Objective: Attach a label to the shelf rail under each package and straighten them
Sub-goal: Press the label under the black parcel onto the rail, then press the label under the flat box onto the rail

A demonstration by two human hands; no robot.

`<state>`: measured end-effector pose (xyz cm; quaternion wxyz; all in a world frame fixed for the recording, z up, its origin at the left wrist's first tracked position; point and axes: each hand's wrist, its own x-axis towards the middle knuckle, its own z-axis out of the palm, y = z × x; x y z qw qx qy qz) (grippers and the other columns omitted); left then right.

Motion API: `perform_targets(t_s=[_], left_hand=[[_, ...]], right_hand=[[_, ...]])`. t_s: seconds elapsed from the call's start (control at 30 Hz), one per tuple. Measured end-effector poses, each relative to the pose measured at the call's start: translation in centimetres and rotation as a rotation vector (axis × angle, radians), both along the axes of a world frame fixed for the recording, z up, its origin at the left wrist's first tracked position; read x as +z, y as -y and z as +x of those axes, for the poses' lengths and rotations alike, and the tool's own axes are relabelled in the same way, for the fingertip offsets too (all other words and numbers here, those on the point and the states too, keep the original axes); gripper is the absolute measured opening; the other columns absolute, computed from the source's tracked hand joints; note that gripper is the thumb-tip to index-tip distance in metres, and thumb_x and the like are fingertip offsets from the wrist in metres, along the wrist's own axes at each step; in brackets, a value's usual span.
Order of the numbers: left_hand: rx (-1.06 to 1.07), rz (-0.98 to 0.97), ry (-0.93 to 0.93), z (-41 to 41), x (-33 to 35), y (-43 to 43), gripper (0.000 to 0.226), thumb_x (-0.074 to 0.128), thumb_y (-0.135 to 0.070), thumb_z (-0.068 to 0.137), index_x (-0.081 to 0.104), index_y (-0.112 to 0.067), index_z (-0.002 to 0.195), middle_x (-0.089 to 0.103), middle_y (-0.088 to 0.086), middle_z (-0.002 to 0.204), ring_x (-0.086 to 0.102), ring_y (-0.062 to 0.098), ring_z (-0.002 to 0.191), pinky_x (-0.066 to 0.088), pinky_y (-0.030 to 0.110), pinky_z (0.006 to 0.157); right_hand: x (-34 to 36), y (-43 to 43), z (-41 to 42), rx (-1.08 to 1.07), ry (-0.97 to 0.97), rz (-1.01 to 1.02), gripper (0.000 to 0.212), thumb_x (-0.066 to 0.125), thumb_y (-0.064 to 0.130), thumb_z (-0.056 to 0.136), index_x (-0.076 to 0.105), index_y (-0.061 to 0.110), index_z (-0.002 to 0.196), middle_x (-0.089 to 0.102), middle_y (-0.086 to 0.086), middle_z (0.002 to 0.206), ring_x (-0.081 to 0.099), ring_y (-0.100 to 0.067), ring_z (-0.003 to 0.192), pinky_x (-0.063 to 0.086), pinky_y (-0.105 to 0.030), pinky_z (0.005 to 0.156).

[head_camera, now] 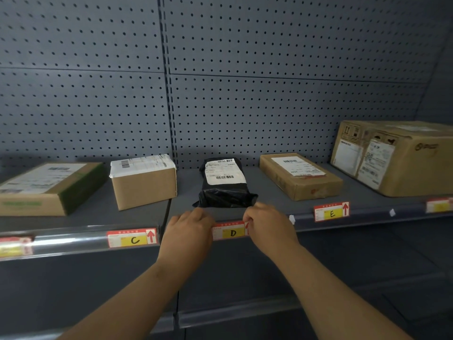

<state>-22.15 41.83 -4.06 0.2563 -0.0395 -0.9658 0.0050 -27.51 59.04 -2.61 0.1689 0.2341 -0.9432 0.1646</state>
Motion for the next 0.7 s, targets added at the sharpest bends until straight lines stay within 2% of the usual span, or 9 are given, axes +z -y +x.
perform_targets(t_s=[0.13, 0.3, 0.43, 0.57, 0.63, 0.7], left_hand=[[-0.008, -0.001, -0.001, -0.3, -0.3, 0.2, 0.02, 0.077, -0.012, 0.06, 0.068, -0.02, 0.076, 0.065, 0.001, 0.078, 0.062, 0.023, 0.066, 0.051, 0.037, 0.063], [-0.023, -0.014, -0.015, 0.0, -0.5, 0.2, 0.016, 0.071, -0.015, 0.069, 0.067, -0.019, 0.085, 0.065, 0.003, 0.086, 0.062, 0.024, 0.073, 0.05, 0.039, 0.069], [-0.025, 0.008, -0.005, 0.3, 0.1, 0.0, 0.013, 0.069, -0.018, 0.072, 0.068, -0.019, 0.085, 0.065, 0.002, 0.091, 0.063, 0.024, 0.077, 0.05, 0.039, 0.072], [-0.038, 0.012, -0.038, 0.1, 1.0, -0.9, 0.019, 0.078, -0.021, 0.061, 0.07, -0.023, 0.078, 0.069, 0.003, 0.095, 0.066, 0.024, 0.079, 0.053, 0.037, 0.069], [-0.07, -0.021, -0.095, -0.3, 1.3, -2.3, 0.011, 0.07, -0.027, 0.067, 0.069, -0.024, 0.077, 0.069, 0.001, 0.093, 0.067, 0.021, 0.078, 0.053, 0.035, 0.067], [-0.107, -0.042, -0.135, -0.9, 1.8, -4.3, 0.017, 0.055, -0.031, 0.068, 0.068, -0.024, 0.076, 0.069, -0.003, 0.087, 0.066, 0.018, 0.075, 0.053, 0.032, 0.065]], right_hand=[[-0.3, 0.1, 0.3, -0.021, -0.028, 0.029, 0.021, 0.051, 0.001, 0.085, 0.067, 0.013, 0.091, 0.062, -0.003, 0.098, 0.055, -0.021, 0.092, 0.049, -0.034, 0.068], [-0.4, 0.3, 0.4, -0.025, -0.045, 0.062, 0.02, 0.053, 0.001, 0.085, 0.067, 0.013, 0.093, 0.061, -0.003, 0.099, 0.055, -0.022, 0.092, 0.042, -0.03, 0.064], [0.2, -0.3, 0.3, 0.014, -0.012, 0.047, 0.023, 0.048, 0.005, 0.09, 0.067, 0.014, 0.098, 0.062, -0.004, 0.103, 0.056, -0.022, 0.096, 0.041, -0.03, 0.067], [1.6, -2.4, -0.3, -0.009, -0.054, -0.064, 0.027, 0.044, 0.008, 0.093, 0.066, 0.017, 0.104, 0.062, -0.002, 0.106, 0.056, -0.021, 0.099, 0.046, -0.033, 0.072], [2.2, -3.8, -0.9, -0.027, -0.068, -0.093, 0.028, 0.044, 0.008, 0.094, 0.066, 0.017, 0.107, 0.062, -0.001, 0.108, 0.057, -0.02, 0.1, 0.046, -0.032, 0.073], [2.8, -5.5, -1.5, -0.044, -0.085, -0.103, 0.028, 0.044, 0.009, 0.094, 0.066, 0.018, 0.108, 0.063, 0.0, 0.11, 0.058, -0.02, 0.1, 0.046, -0.031, 0.074]])
